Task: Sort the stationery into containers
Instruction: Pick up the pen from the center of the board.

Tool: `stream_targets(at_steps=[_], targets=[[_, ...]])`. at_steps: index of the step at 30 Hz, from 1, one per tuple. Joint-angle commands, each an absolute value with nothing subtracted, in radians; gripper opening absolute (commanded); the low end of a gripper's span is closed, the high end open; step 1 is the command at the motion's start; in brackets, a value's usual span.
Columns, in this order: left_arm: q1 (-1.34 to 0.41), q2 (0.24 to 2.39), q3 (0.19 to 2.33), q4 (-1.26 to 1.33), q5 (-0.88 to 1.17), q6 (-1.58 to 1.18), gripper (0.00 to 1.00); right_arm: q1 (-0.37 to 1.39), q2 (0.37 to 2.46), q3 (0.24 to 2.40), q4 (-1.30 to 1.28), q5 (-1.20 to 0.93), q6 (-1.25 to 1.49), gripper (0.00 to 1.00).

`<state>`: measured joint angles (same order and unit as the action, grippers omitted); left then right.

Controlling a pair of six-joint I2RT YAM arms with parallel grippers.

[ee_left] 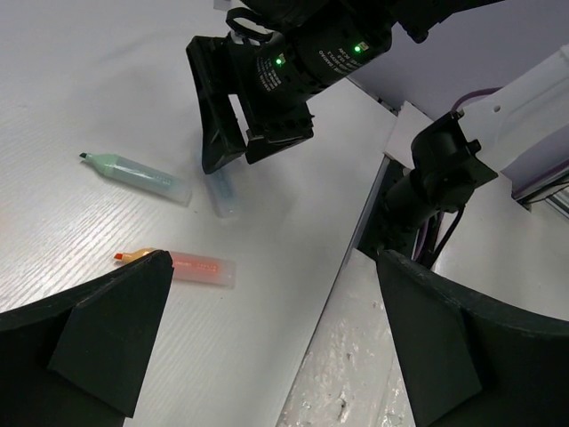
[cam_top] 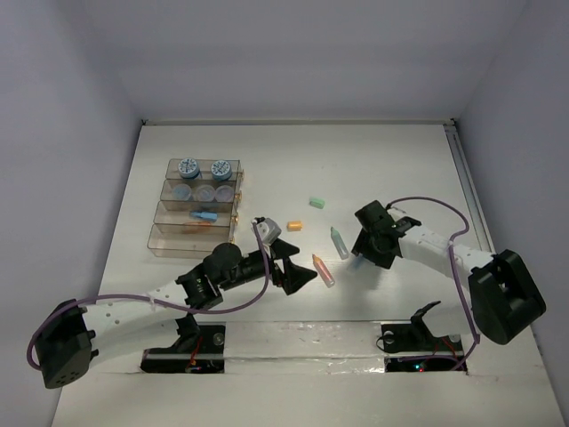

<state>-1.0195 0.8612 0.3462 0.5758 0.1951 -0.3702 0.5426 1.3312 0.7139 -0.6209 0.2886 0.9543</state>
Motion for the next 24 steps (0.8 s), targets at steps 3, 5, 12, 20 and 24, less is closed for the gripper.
stream_targets(at_steps=[3,5,12,20,24], targets=[[-1.022,0.868,0.347,0.617,0.233,-0.391,0.99,0.541,1.385,0.755,-0.617,0.29,1.009,0.61],[-1.022,0.864,0.347,0.618,0.239,-0.39,0.99,0.541,1.394,0.758,-0.626,0.307,1.023,0.53],[-1.022,0.842,0.336,0.629,0.242,-0.394,0.99,0.541,1.402,0.738,-0.63,0.336,1.04,0.41],[-1.022,0.88,0.344,0.63,0.247,-0.39,0.99,0.541,1.405,0.749,-0.63,0.37,1.023,0.15],[-1.022,0.913,0.348,0.655,0.275,-0.391,0.99,0.541,1.32,0.776,-0.667,0.413,0.982,0.06]])
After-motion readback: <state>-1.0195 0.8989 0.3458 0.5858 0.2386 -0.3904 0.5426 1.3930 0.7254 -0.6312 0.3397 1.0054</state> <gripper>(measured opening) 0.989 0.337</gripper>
